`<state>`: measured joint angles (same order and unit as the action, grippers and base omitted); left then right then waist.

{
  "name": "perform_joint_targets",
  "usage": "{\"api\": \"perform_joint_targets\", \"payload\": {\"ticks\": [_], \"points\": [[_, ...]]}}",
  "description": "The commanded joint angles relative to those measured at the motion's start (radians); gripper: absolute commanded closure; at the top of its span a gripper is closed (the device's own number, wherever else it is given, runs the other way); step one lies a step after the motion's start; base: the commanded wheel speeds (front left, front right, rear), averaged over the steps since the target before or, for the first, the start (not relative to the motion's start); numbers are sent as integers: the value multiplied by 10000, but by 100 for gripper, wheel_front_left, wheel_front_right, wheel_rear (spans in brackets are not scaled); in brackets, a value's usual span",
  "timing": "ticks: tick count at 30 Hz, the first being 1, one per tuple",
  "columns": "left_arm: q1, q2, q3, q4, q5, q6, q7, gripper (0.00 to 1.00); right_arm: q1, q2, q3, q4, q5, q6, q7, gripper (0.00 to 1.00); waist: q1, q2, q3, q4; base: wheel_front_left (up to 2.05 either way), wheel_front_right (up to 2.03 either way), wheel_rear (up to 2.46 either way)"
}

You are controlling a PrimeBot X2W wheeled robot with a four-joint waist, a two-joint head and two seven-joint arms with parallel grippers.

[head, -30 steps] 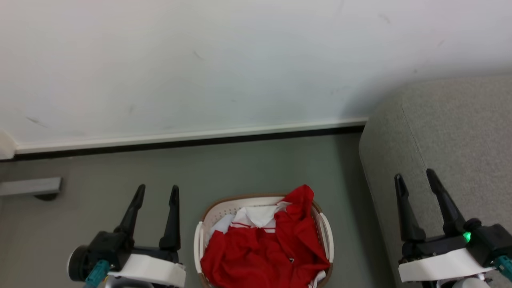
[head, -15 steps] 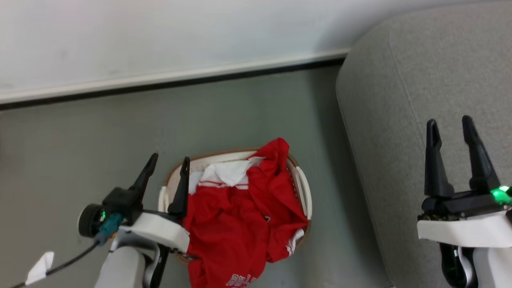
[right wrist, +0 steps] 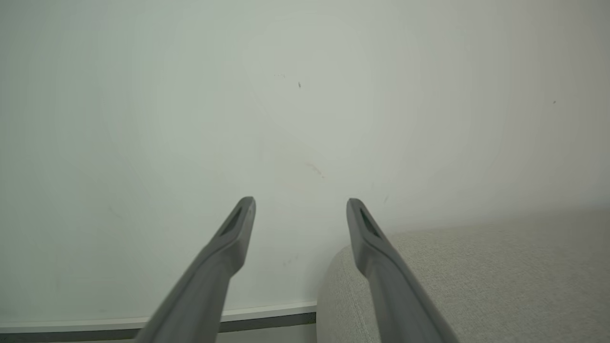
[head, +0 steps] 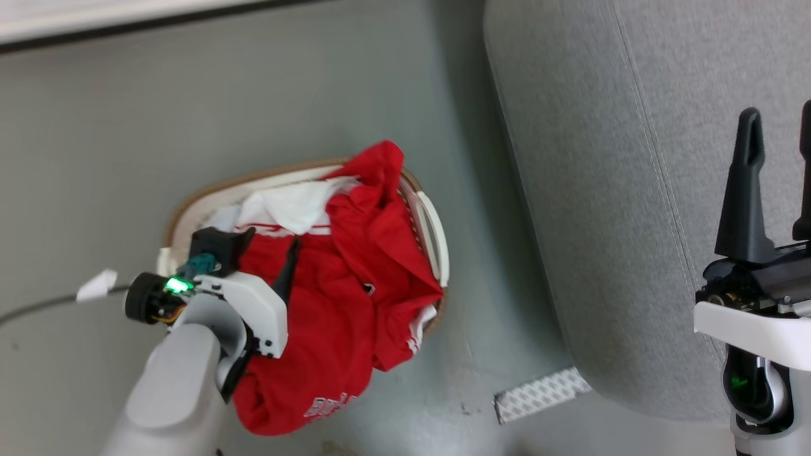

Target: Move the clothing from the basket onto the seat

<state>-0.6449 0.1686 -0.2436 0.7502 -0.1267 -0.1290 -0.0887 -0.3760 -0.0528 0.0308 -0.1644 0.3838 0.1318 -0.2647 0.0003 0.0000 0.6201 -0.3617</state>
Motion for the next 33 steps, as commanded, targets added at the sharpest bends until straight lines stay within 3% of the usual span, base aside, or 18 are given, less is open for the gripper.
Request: {"api": "perform_joint_targets", "payload": {"ticks": [1,12,23,24,25,33], "points": [[-285,212,-123,331,-78,-14,126,0,-165,33,12,-127,195,-21,5,0,-3,0,623,-500,0,0,0],[-1977,762,-710,2777,-49,87,1254,0,-396,38,340,-354,986,-21,6,0,-3,0,1756,-1338,0,0,0],[-2922,795,-1583,4193,667,196,2198,0,-366,37,354,-336,1315,-21,6,0,-3,0,2281,-1455,0,0,0],[-2958,773,-1627,4268,685,204,2169,60,-374,36,363,-327,1322,-21,6,0,-3,0,2300,-1446,0,0,0],[-2984,752,-1656,4326,688,215,2122,100,-392,36,372,-314,1324,-21,6,0,-3,0,2312,-1439,0,0,0],[-2733,437,-1669,4612,296,140,1352,100,-575,33,482,-17,1104,-21,6,0,-3,0,1604,-1276,0,0,0]]}}
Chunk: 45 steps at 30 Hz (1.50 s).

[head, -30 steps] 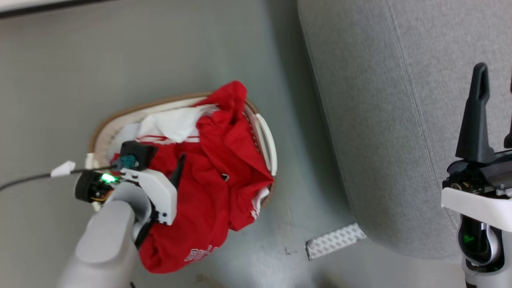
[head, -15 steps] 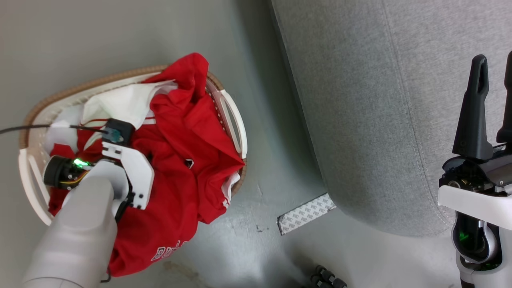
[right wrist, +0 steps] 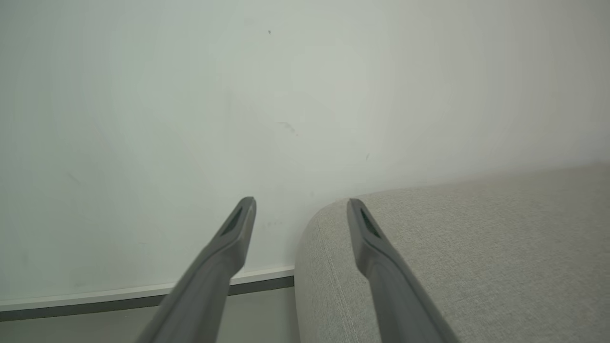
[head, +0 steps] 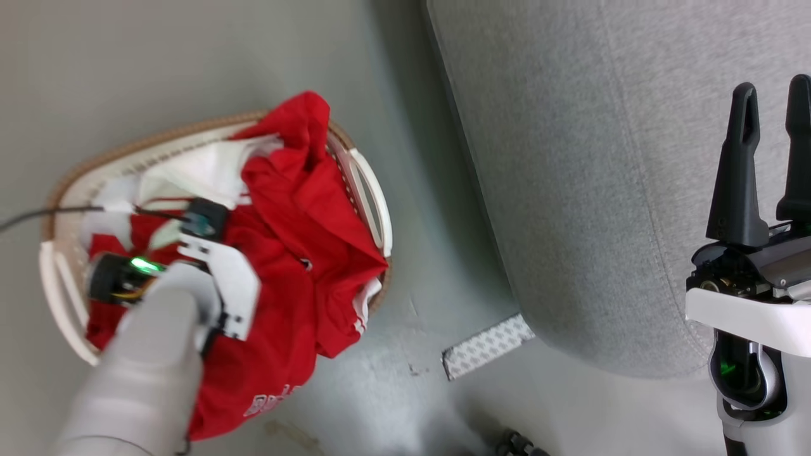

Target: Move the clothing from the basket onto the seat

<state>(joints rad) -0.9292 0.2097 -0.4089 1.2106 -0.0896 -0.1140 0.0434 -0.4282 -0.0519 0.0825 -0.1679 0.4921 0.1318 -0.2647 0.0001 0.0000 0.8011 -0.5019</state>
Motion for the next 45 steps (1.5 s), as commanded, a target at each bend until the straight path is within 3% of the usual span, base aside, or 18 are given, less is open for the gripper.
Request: {"api": "perform_joint_targets", "payload": {"ticks": [1,12,18,26,35,45], "points": [[185,-57,-33,29,-136,-26,-114,100,-49,22,-62,51,-70,-21,6,0,-1,0,-409,216,0,0,0],[1186,-1284,-519,-119,-644,-161,-2006,100,636,-1,-148,537,-1334,-21,6,0,-1,0,-3252,1796,0,0,0],[1983,-1552,-872,-593,-1550,-167,-2646,100,1080,-442,19,876,-1496,-21,6,0,-1,0,-4835,2690,0,0,0],[2952,-1581,-1476,-2181,-2561,-153,-3016,100,1693,-878,236,1273,-1231,-21,6,0,-1,0,-6482,3596,0,0,0],[3581,-1321,-1419,-4906,-2733,-42,-3060,100,2489,-953,393,1496,-985,-21,6,0,-1,0,-7447,4447,0,0,0],[3538,-687,-1066,-8776,-3134,290,-1404,100,3036,-831,651,1606,-856,-21,6,0,-1,0,-8179,4771,0,0,0]]}}
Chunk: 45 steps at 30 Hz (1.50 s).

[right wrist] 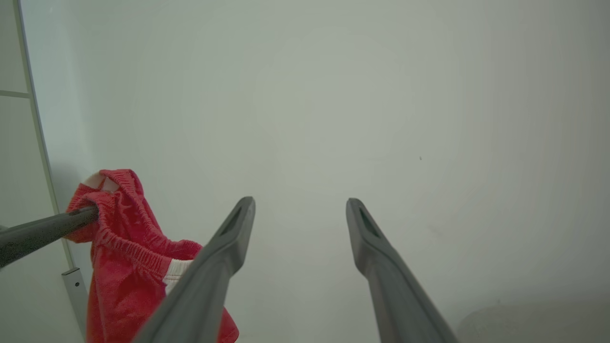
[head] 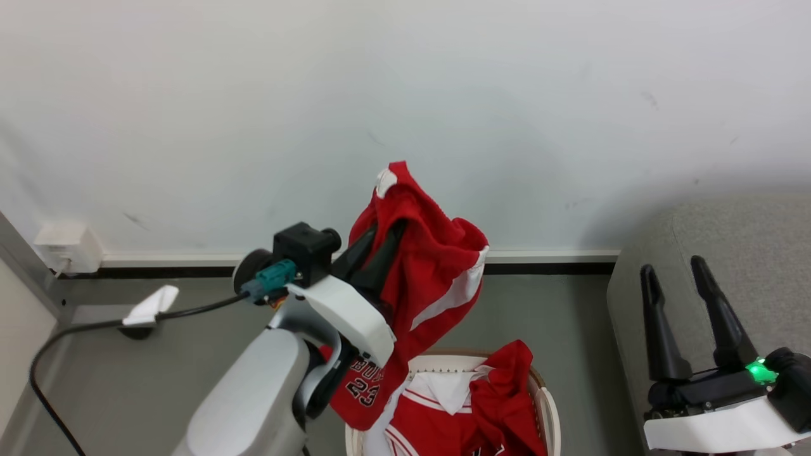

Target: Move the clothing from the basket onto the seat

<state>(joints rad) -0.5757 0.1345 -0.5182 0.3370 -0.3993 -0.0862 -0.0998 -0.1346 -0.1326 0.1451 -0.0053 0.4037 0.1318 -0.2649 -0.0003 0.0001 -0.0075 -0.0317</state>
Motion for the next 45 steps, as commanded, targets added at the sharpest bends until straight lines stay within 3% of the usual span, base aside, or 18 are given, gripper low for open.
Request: {"api": "perform_joint_targets", "payload": {"ticks": [1,9,22,33,38,45], "points": [[-39,140,70,-377,-83,70,218,100,128,-25,78,-17,50,-21,8,0,3,-1,-119,62,0,0,0],[87,369,313,-2165,-420,457,1232,100,187,29,555,19,229,-21,8,0,3,-1,-210,-22,0,0,0],[340,225,-110,-2893,-533,447,1489,100,-234,-957,2683,224,1281,-21,8,0,3,-1,-92,245,0,0,0],[239,-223,-997,-3024,-650,110,1590,100,-1712,-1772,5258,2440,2791,-21,10,0,3,-1,-226,1215,0,0,0],[349,-427,-1511,-3222,-930,-12,1730,100,-2205,-1751,6296,3209,3726,-21,8,0,3,-1,-326,1764,0,0,0],[484,-433,-1815,-3464,-1036,-28,1916,100,-2483,-1570,6528,3439,3957,-21,8,0,3,-1,-378,2256,0,0,0]]}}
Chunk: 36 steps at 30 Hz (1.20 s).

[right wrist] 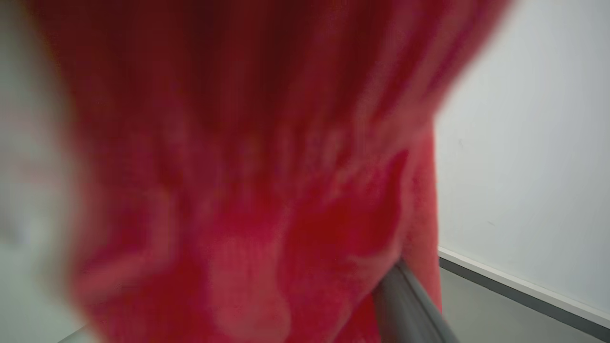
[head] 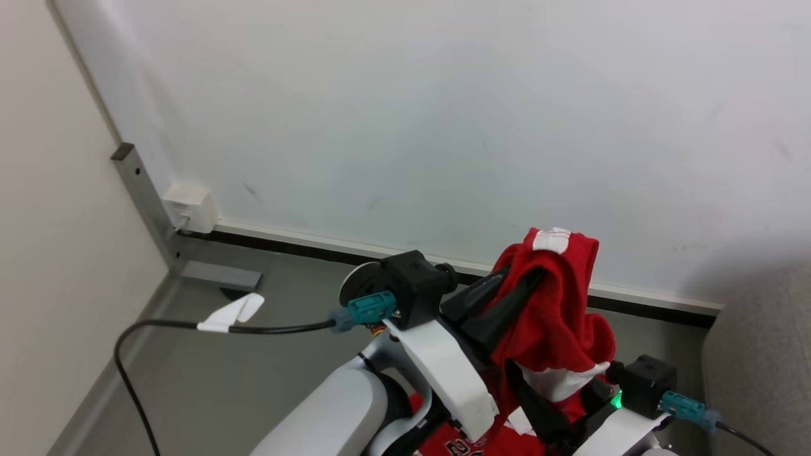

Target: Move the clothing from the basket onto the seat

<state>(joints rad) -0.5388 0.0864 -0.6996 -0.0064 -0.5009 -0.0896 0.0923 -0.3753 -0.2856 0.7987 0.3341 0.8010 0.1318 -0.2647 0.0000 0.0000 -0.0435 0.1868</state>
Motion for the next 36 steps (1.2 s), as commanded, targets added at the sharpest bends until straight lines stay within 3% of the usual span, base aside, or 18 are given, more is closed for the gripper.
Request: {"api": "perform_joint_targets", "payload": {"ticks": [1,2,10,19,20,21,22,36], "points": [[134,67,3,-34,-34,20,9,100,-92,-22,7,28,-22,-21,6,64,0,0,-20,128,0,0,0],[142,112,22,-21,-25,67,17,100,-82,2,-7,4,-28,-21,6,100,0,0,-22,176,0,0,0],[295,380,398,371,-112,365,-175,100,281,44,-446,-328,-93,-21,6,100,0,0,8,198,0,0,0],[712,641,546,905,-109,446,-644,100,764,-54,-1862,-1328,-459,-21,5,100,0,0,45,-451,0,0,0],[769,646,513,921,-78,418,-726,80,804,-83,-2037,-1399,-512,-21,5,100,0,0,43,-562,0,0,0],[838,631,459,926,-92,404,-793,53,843,-96,-2256,-1493,-576,-21,5,100,0,0,49,-684,0,0,0],[911,608,401,931,-136,373,-828,0,880,-115,-2476,-1566,-655,-21,3,100,0,0,61,-811,0,0,0],[1443,686,-311,1109,61,92,-1344,0,780,-291,-5326,-1978,-1557,-21,5,100,0,0,432,-3301,0,0,0]]}}
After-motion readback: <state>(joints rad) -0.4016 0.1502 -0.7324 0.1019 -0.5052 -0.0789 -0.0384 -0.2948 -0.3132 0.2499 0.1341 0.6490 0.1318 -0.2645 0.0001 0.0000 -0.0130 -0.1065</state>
